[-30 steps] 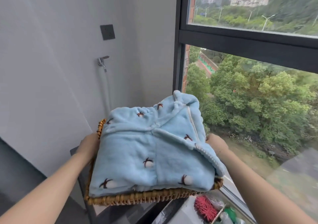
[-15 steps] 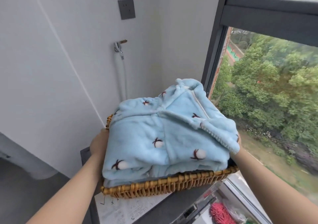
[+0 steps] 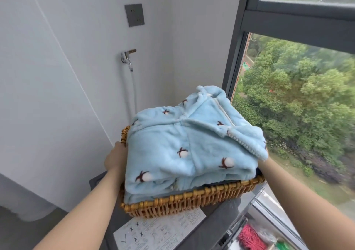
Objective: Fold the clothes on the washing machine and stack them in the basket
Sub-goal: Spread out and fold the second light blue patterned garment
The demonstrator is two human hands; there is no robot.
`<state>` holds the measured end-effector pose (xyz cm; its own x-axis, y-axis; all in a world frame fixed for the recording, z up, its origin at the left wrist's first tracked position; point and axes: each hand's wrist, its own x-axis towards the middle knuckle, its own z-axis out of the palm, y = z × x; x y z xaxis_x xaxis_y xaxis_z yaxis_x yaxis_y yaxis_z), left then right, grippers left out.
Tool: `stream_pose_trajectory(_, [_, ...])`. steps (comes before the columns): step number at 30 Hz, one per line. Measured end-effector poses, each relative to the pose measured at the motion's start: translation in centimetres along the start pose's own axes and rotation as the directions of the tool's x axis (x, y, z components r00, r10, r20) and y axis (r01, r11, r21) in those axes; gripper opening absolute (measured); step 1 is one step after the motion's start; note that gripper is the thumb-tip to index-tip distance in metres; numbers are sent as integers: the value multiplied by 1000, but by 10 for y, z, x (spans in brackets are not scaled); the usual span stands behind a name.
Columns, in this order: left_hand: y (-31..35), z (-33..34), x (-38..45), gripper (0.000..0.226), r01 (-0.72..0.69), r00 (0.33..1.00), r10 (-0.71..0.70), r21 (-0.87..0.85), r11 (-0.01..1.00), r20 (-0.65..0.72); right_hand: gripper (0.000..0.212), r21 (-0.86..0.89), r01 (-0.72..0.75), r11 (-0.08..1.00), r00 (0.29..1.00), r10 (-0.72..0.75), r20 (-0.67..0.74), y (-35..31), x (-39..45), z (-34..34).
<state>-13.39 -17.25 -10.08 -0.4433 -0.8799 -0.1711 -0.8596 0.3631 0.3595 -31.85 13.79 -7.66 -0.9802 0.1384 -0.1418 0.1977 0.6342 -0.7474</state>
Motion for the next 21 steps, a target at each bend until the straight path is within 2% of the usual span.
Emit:
stream_pose_trajectory(1, [0, 0, -2, 30, 6, 1000, -6, -23, 1000, 3, 6, -6, 30, 1000, 999, -30, 22, -21, -23, -2])
stream_pose_trajectory(2, [-2, -2, -3, 29, -8, 1000, 8, -41, 999, 9, 14, -18, 70, 997, 994, -69, 83, -38, -40, -11])
stream_pose_trajectory(3, [-4, -2, -4, 27, -22, 1000, 23, -52, 998, 16, 18, -127, 47, 991, 999, -44, 29, -49, -55, -15])
stream_pose_trajectory(4, [-5, -4, -5, 26, -40, 999, 42, -69, 997, 23, 15, -81, -87, 993, 985, 98, 139, -51, -63, -16])
stream_pose_trajectory(5, [-5, -4, -5, 26, -44, 998, 47, -93, 995, 34, 14, -195, -177, 965, 958, 214, 190, -45, -61, -16])
stream_pose_trajectory(6, [-6, -5, -6, 28, -41, 998, 47, -120, 992, 47, 19, -262, -172, 950, 984, 177, -5, -29, -44, -9])
stream_pose_trajectory(8, [-9, -5, -4, 30, -33, 996, 47, -184, 982, 77, 29, -262, -12, 965, 973, 72, 220, 8, -47, -20])
stream_pose_trajectory(9, [-11, -6, -2, 30, -45, 993, 67, -214, 976, 97, 27, -243, 34, 969, 975, 21, 222, 17, -59, -25])
stream_pose_trajectory(11, [-14, -7, -3, 32, -40, 988, 77, -260, 965, 133, 22, -68, 89, 994, 987, -79, 137, 13, -88, -29])
stream_pose_trajectory(12, [-15, -8, -4, 36, -51, 985, 94, -275, 960, 145, 22, 50, 80, 996, 992, -84, 89, 16, -101, -33])
stream_pose_trajectory(14, [-17, -13, -9, 43, -68, 979, 116, -273, 960, 166, 30, 157, 19, 987, 1000, -23, 20, 22, -130, -39])
stream_pose_trajectory(17, [-20, -21, -13, 49, -95, 968, 146, -240, 966, 205, 40, 150, 26, 988, 987, -2, -160, 30, -161, -47])
stream_pose_trajectory(19, [-26, -26, -17, 50, -103, 960, 160, -242, 965, 228, 43, 77, 106, 991, 960, -82, -267, 25, -177, -49])
stream_pose_trajectory(21, [-37, -28, -26, 49, -104, 956, 170, -267, 958, 238, 43, 4, 208, 978, 929, -196, -315, 12, -195, -49])
